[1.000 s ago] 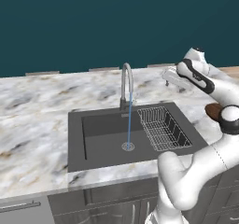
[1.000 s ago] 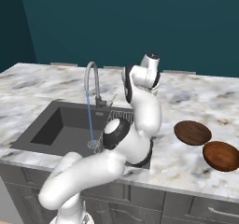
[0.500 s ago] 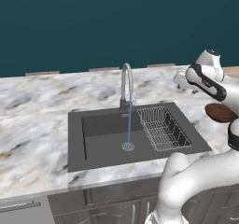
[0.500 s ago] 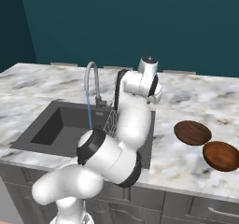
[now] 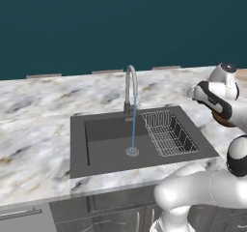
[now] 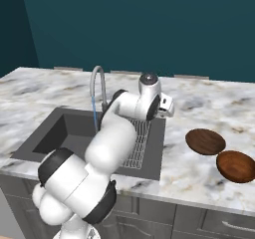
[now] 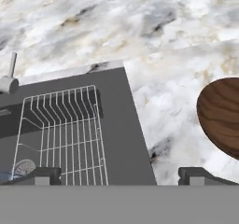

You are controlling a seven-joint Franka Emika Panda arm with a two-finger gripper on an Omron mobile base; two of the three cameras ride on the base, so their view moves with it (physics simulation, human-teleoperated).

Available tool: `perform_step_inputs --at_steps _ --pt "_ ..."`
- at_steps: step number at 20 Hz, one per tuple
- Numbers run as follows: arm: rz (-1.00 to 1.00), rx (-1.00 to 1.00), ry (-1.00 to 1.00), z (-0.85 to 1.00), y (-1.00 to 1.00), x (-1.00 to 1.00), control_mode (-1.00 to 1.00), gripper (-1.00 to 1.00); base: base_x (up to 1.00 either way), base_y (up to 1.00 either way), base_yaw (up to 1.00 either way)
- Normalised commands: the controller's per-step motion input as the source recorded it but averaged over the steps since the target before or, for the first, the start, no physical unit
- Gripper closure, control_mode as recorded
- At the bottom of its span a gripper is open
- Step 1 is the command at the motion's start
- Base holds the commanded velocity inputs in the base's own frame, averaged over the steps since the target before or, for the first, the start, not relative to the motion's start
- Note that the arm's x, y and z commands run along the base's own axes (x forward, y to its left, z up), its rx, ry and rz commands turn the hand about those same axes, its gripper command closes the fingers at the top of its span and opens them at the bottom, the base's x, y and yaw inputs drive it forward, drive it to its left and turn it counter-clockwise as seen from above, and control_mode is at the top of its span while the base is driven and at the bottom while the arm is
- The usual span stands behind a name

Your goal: Rinse each bowl for a few seconds and place them down in the sink or on the counter.

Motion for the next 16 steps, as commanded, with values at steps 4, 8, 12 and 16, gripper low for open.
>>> perform_step_inputs --at_steps 4,8,12,16 --pt "0.11 -0.25 0.08 0.21 -0.11 -0.37 -1.0 -1.0 0.0 0.0 0.0" --pt "0.04 -0.12 0.11 0.15 -0.31 -0.39 -1.0 -1.0 0.0 0.0 0.0" --pt "0.01 0.0 0.11 0.08 -0.5 -0.35 -1.0 -1.0 0.0 0.0 0.0" --pt "0.0 0.0 0.11 0.09 -0.52 -0.38 -1.0 -1.0 0.0 0.0 0.0"
